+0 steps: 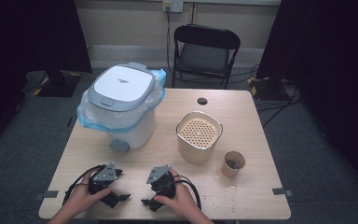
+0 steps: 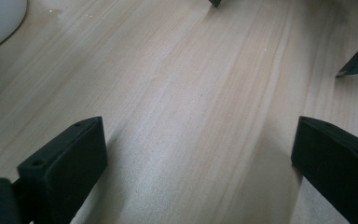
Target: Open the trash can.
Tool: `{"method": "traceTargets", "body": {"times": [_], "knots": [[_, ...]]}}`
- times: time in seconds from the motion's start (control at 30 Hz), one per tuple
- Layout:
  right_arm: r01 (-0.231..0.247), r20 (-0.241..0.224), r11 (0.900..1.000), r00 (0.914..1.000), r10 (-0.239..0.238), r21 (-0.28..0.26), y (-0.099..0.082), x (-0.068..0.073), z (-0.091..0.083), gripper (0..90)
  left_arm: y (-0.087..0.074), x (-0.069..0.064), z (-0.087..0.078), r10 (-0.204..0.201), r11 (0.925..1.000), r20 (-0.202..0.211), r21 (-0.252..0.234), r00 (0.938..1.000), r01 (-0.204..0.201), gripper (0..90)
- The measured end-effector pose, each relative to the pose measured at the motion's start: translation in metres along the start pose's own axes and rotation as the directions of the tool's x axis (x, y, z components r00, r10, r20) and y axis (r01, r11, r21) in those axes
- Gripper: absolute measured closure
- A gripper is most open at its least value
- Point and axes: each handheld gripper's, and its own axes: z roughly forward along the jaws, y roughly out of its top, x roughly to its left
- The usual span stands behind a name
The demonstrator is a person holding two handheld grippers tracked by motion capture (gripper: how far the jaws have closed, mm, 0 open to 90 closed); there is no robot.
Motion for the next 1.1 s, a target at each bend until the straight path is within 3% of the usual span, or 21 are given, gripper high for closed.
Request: {"method": "traceTargets", "body": {"times": [0.27,0.37,0.43,0.47,0.5,0.6,0.63,0.73,0.83,0.93,1.0,1.1], "knots": [[0.001,-0.001,1.0000,1.0000,-0.001,0.000,0.000,0.000,0.000,0.0,0.002,0.001,-0.001,0.002,0.9998,0.023,0.021,0.9997,-0.002,1.8],[0.001,-0.001,1.0000,1.0000,-0.001,0.000,0.000,0.000,0.000,0.0,0.007,0.002,-0.009,-0.023,0.9997,0.035,0.013,0.9991,0.023,25.1],[0.001,-0.001,1.0000,1.0000,-0.001,0.000,0.000,0.000,0.000,0.0,0.009,0.003,-0.017,-0.043,0.9991,0.048,0.004,0.9979,0.042,13.2],[0.001,-0.001,1.0000,1.0000,-0.001,0.000,0.000,0.000,0.000,0.0,0.009,0.005,-0.020,-0.058,0.9983,0.054,-0.006,0.9969,0.058,13.9],[0.001,-0.001,1.0000,1.0000,-0.001,0.000,0.000,0.000,0.000,0.0,0.011,0.006,-0.024,-0.069,0.9974,0.050,-0.017,0.9964,0.070,20.1],[0.001,0.000,1.0000,1.0000,-0.001,0.000,0.000,0.000,0.000,0.0,0.013,0.010,-0.030,-0.103,0.9943,0.047,-0.024,0.9936,0.104,15.7],[0.001,0.000,1.0000,1.0000,-0.001,0.000,0.000,0.000,0.000,0.0,0.015,0.013,-0.037,-0.133,0.9898,0.045,-0.046,0.9901,0.135,17.3],[0.001,-0.001,1.0000,1.0000,-0.001,0.000,0.000,0.000,0.000,0.0,0.018,0.016,-0.044,-0.150,0.9867,0.034,-0.058,0.9881,0.152,15.9],[0.001,0.000,1.0000,1.0000,-0.001,0.000,0.000,0.000,0.000,0.0,0.024,0.019,-0.056,-0.187,0.9794,0.028,-0.073,0.9820,0.188,15.8],[0.003,-0.001,1.0000,1.0000,-0.003,-0.001,0.000,0.000,0.000,0.0,0.026,0.020,-0.060,-0.197,0.9782,0.026,-0.061,0.9800,0.199,15.9],[0.004,-0.001,1.0000,1.0000,-0.004,-0.002,0.000,0.000,0.000,0.0,0.030,0.022,-0.065,-0.207,0.9778,0.014,-0.027,0.9782,0.208,16.9],[0.004,-0.001,1.0000,1.0000,-0.004,-0.002,0.000,0.000,0.000,0.0,0.033,0.024,-0.070,-0.229,0.9727,0.015,-0.037,0.9734,0.229,17.6]]}}
